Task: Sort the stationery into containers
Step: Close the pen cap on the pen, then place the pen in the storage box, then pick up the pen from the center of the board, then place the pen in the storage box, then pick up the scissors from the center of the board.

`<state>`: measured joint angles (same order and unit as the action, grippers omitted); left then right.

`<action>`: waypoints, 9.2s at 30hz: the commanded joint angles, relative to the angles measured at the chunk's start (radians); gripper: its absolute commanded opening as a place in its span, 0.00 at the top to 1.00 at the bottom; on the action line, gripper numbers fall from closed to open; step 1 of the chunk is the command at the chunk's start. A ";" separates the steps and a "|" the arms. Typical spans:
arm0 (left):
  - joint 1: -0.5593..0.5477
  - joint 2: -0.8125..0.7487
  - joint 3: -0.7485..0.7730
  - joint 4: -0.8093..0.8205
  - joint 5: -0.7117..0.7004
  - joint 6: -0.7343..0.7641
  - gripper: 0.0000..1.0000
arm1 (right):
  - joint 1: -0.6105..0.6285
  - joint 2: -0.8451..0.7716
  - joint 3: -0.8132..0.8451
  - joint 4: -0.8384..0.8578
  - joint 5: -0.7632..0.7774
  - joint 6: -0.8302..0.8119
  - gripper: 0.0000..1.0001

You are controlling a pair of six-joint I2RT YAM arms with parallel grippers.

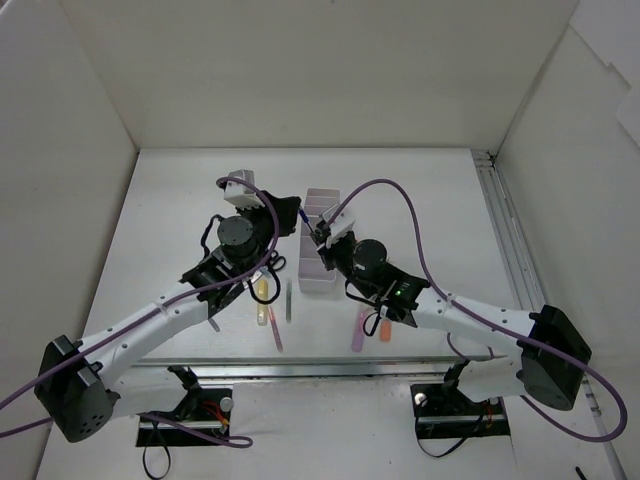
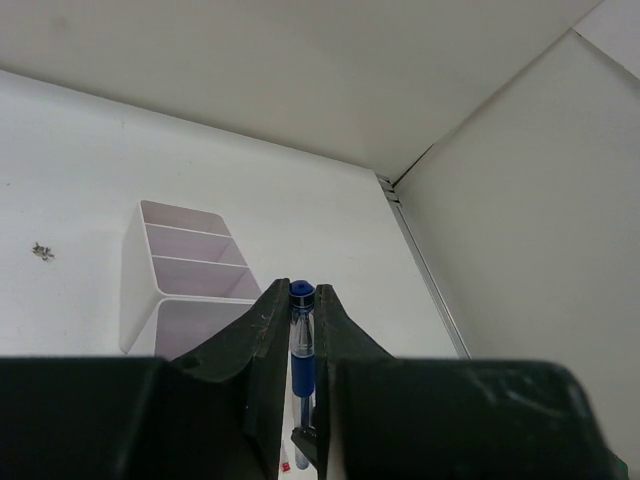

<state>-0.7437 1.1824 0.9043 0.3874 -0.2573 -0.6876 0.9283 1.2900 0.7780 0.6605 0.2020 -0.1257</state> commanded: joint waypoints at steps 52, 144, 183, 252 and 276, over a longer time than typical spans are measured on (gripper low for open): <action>0.132 0.411 0.134 0.522 0.345 0.505 1.00 | -0.329 -0.357 -0.138 -0.202 0.105 0.370 0.02; 0.353 -0.514 -0.315 -0.552 0.108 0.140 0.01 | -0.372 0.155 0.193 0.318 -0.343 0.092 1.00; 0.362 -0.236 -0.234 -0.492 0.187 0.362 0.00 | -0.330 0.424 0.113 0.660 -0.624 0.080 0.71; 0.356 0.602 0.456 -0.704 0.153 0.664 1.00 | -0.546 -0.385 -0.350 0.343 -0.222 0.270 0.02; 0.254 0.510 0.550 0.039 0.095 0.419 1.00 | -0.556 -0.423 -0.342 0.334 -0.141 0.287 0.02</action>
<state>-0.4686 1.7050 1.3670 0.2230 -0.1417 -0.2127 0.3843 0.8993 0.4168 0.9127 0.0315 0.1566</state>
